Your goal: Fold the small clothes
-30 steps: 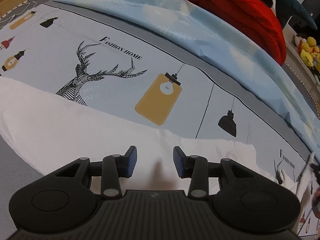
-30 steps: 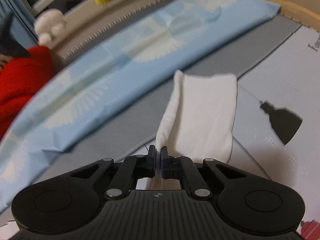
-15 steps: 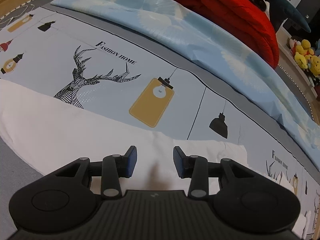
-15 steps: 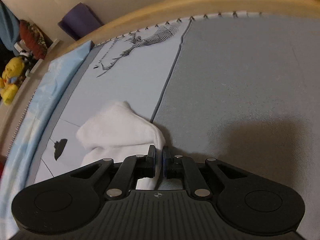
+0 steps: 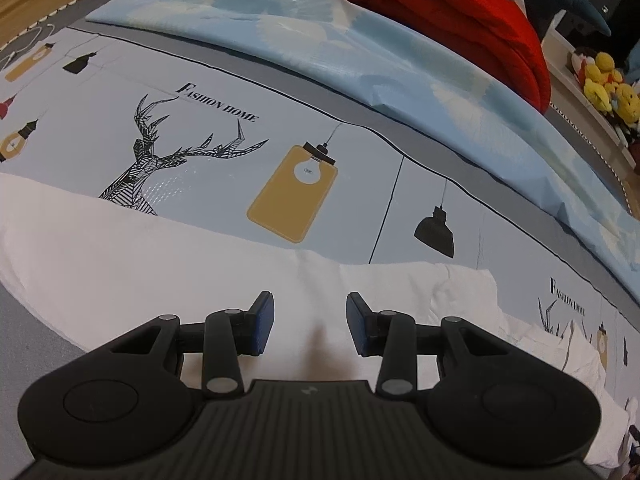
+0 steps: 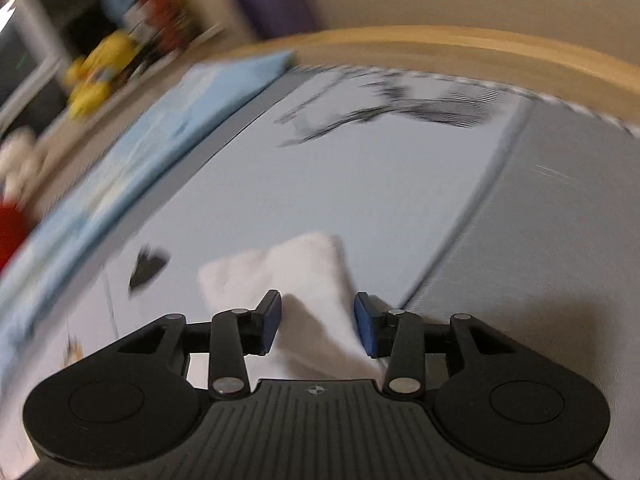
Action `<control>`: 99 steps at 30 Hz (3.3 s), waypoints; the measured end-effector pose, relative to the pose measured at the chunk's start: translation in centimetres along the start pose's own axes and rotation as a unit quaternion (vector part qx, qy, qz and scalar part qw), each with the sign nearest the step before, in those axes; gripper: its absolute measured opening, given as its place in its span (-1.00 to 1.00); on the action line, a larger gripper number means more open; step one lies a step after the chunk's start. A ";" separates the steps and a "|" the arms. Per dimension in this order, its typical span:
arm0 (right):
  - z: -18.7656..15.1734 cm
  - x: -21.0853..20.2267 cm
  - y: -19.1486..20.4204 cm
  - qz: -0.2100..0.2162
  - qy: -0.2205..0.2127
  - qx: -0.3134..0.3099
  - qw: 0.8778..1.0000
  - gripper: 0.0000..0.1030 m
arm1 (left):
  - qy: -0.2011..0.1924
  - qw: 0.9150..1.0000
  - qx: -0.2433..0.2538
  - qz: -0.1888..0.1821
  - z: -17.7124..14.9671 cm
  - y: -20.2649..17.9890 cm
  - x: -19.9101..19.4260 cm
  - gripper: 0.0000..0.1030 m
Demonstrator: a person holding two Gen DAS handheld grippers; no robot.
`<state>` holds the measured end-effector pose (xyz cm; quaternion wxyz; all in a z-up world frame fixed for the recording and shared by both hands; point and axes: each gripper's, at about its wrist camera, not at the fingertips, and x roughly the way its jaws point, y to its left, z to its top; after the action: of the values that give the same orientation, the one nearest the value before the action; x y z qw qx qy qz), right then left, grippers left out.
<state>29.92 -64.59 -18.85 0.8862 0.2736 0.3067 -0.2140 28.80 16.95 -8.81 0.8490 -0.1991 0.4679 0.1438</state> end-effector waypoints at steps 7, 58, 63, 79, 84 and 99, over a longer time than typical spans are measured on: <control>1.6 -4.3 -3.4 -0.029 -0.126 0.098 0.987 -0.92 | 0.002 1.000 0.002 0.003 -0.1 0.1 0.2 -0.14; -15.9 -2.4 28.4 0.181 0.061 -0.336 0.922 -0.78 | -0.109 0.975 0.189 -0.038 -3.9 -6.4 10.2 -0.95; -15.1 -3.6 29.8 0.191 0.041 -0.334 0.922 -0.64 | -0.102 0.979 0.152 -0.094 -2.3 -5.6 7.9 -0.48; -18.6 -14.3 20.7 0.107 0.235 -0.339 0.905 -0.26 | 0.074 0.984 0.137 -0.090 -8.0 -0.1 -2.1 -0.46; -22.0 -17.7 14.4 0.050 0.277 -0.312 0.907 -0.26 | 0.128 0.980 0.127 -0.085 -14.0 5.8 -6.2 -0.46; -26.4 -27.3 3.4 0.012 0.232 -0.194 0.953 -0.61 | 0.139 0.983 0.077 -0.090 -27.4 15.4 -9.7 -0.52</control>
<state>0.84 -40.02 -17.08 0.8294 0.1422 0.5357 -0.0701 -3.07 17.04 -16.95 0.7978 -0.1921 0.5716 0.0015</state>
